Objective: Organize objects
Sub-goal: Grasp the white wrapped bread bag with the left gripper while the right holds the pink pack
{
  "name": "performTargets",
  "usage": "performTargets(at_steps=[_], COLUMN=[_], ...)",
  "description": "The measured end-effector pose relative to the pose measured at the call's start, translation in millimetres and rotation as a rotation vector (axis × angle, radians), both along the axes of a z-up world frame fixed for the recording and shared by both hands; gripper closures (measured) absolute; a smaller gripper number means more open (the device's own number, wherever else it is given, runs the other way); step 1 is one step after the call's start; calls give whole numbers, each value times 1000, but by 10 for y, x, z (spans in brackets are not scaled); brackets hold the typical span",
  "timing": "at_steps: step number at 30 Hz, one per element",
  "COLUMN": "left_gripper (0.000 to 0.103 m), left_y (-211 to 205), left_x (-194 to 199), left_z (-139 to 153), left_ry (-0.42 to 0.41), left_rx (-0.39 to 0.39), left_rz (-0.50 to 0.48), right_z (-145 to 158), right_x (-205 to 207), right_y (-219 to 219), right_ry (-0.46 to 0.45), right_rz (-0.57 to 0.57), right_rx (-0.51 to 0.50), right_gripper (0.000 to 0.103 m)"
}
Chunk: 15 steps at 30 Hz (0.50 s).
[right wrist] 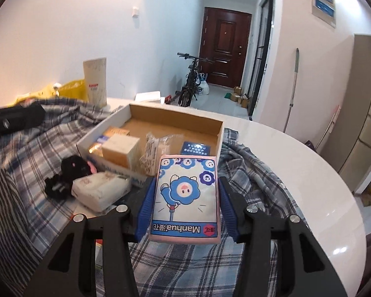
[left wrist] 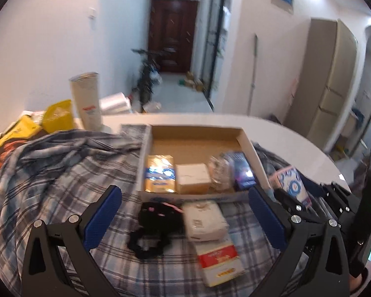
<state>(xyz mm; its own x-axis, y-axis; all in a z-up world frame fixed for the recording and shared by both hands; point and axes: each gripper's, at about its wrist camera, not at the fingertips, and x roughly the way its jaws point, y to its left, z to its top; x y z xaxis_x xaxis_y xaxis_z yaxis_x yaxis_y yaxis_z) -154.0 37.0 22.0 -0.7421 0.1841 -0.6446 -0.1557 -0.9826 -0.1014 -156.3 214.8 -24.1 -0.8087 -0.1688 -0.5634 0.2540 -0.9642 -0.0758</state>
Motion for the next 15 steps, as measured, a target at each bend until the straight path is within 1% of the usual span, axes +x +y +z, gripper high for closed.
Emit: performTargets(at_steps=[2, 4, 6, 8, 11, 15], left_gripper=[0, 0, 2, 6, 7, 15], left_y=[108, 193, 276, 332, 378, 373], left_x=[-103, -159, -213, -281, -381, -496], left_z=[-54, -119, -200, -312, -520, -759], left_ry=[-59, -89, -119, -162, -233, -304], left_rx=[9, 11, 7, 10, 10, 14], left_rz=[-49, -67, -75, -82, -83, -71], right_z=[39, 59, 63, 77, 97, 86], right_x=[10, 21, 9, 10, 10, 7], right_y=[61, 101, 117, 157, 202, 205], right_ry=[11, 20, 18, 15, 15, -1], right_rz=[-14, -34, -43, -47, -54, -43], right_rx=[-12, -15, -20, -33, -56, -73], right_gripper=[54, 54, 54, 54, 54, 54])
